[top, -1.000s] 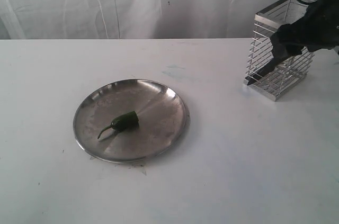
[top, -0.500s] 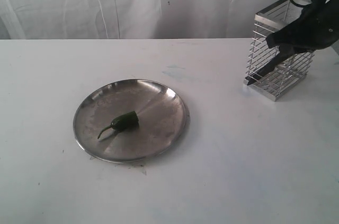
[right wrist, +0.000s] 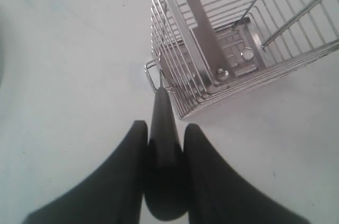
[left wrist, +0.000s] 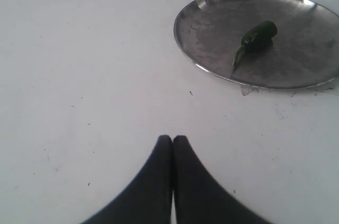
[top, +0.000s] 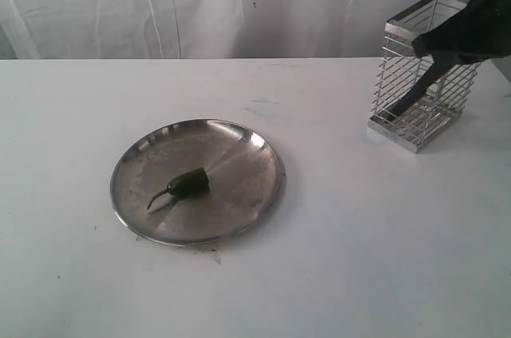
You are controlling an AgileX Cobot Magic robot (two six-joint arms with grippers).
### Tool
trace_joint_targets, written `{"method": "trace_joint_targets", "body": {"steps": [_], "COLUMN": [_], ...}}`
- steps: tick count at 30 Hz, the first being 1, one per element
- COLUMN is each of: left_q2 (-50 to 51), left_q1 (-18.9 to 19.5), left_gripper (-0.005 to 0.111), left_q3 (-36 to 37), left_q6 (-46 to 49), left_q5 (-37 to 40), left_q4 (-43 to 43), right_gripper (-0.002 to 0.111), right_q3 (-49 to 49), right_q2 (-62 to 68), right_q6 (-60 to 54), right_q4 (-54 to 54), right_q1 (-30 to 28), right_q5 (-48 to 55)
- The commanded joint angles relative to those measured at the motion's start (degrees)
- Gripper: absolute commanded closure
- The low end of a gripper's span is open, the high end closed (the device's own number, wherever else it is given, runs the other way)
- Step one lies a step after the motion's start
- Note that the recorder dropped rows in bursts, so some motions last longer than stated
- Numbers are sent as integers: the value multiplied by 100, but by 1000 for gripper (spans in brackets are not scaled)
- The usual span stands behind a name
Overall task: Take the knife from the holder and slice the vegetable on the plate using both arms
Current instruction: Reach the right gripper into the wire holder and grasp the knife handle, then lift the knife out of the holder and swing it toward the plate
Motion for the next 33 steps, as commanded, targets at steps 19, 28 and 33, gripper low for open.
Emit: {"method": "trace_joint_targets", "body": {"steps": [19, 28, 33], "left_q2": [-23, -23, -23], "left_q1": [20, 20, 20], "left_gripper": [107, 107, 107], "left_q3": [15, 15, 15], "left_q6": [3, 3, 3], "left_q5": [0, 0, 0], "left_q4": [-34, -34, -34], "right_gripper": [108, 108, 108], "right_q3": [101, 1385, 2298], "right_q2": [-2760, -2814, -2814], "right_q6": [58, -843, -2249], "right_q4": [2130, 4919, 7176], "right_q1": [3, 3, 3], "right_q5": [846, 425, 244]}}
